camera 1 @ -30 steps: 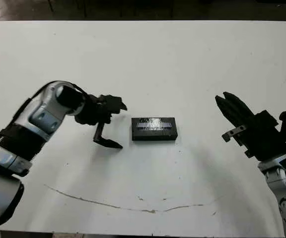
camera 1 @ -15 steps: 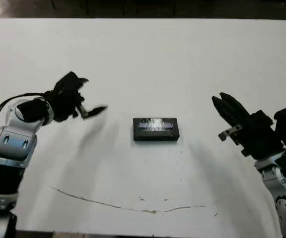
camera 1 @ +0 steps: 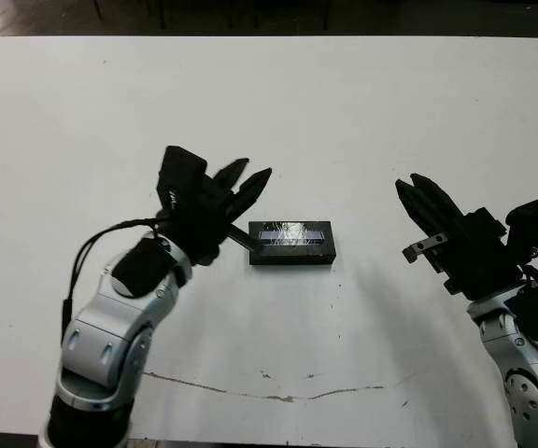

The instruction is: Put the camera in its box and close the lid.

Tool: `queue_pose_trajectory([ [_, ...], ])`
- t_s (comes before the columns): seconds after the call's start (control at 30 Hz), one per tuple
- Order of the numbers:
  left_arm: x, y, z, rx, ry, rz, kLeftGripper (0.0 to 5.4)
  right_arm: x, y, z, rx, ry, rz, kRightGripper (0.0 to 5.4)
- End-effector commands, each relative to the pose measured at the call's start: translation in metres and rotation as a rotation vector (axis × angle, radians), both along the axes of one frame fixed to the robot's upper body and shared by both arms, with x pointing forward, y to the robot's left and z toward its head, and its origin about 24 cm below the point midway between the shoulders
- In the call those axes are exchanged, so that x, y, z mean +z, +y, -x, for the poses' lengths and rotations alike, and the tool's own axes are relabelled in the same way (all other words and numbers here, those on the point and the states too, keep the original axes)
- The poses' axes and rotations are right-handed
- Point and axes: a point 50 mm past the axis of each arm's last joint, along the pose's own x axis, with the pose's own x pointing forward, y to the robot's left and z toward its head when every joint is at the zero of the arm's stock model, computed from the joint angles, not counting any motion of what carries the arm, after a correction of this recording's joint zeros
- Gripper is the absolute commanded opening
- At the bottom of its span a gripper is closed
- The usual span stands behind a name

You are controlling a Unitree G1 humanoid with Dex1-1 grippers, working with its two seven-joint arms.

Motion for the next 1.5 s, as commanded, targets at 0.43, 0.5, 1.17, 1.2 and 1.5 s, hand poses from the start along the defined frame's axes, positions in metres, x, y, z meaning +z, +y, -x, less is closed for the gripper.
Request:
queue_pose_trajectory([
  [0.43,-0.072,-0.034,0.018,-0.001,0.278,-0.112,0.02,-0.005,0.003,0.006,0.002,0.014,-0.023,0.00],
  [0.5,-0.082,-0.037,0.020,-0.008,0.325,-0.127,0.02,-0.005,0.005,0.007,0.005,0.015,-0.028,0.00],
  [1.17,-0.084,-0.025,0.027,-0.016,0.452,-0.128,0.02,-0.002,0.001,0.005,0.015,0.008,-0.033,0.00],
  [1.2,-0.079,-0.024,0.027,-0.020,0.434,-0.101,0.02,-0.002,0.001,0.005,0.018,0.007,-0.034,0.00],
  [1.5,-0.012,0.030,0.027,0.083,0.062,0.031,0.02,-0.002,-0.002,0.005,0.015,0.001,-0.054,0.00],
])
